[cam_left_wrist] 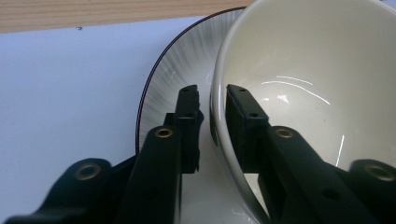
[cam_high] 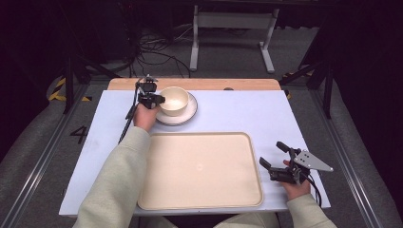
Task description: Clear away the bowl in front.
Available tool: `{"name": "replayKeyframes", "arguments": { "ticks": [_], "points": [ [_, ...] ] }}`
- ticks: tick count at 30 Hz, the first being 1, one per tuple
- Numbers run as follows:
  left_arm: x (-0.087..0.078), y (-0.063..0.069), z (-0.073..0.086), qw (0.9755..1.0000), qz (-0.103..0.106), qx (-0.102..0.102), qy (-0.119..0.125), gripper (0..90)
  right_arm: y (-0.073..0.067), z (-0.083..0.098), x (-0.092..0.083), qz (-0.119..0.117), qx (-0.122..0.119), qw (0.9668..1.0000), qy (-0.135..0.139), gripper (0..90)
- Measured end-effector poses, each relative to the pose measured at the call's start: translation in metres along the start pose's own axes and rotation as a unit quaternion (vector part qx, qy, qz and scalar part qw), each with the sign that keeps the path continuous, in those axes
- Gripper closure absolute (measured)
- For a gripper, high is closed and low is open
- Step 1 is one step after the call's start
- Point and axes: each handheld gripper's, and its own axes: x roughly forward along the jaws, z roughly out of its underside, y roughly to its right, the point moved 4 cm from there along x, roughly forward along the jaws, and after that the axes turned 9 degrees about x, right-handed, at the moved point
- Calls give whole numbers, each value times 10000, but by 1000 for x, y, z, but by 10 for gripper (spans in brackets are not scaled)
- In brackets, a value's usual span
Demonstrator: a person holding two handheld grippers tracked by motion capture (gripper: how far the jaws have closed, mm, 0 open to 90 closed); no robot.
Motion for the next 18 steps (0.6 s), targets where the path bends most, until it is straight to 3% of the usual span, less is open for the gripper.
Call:
{"name": "replayKeyframes", "arguments": {
  "ticks": [3,8,18],
  "points": [
    [0,1,-1,10000,-30,-49,37,819,0,0,0,5,3,10000,2,61],
    [-1,1,-1,9999,38,-162,34,826,0,0,0,11,3,10000,10,61],
    [-5,3,-3,9999,-1,-140,87,831,0,0,0,18,-3,10000,8,62]
  ]
}}
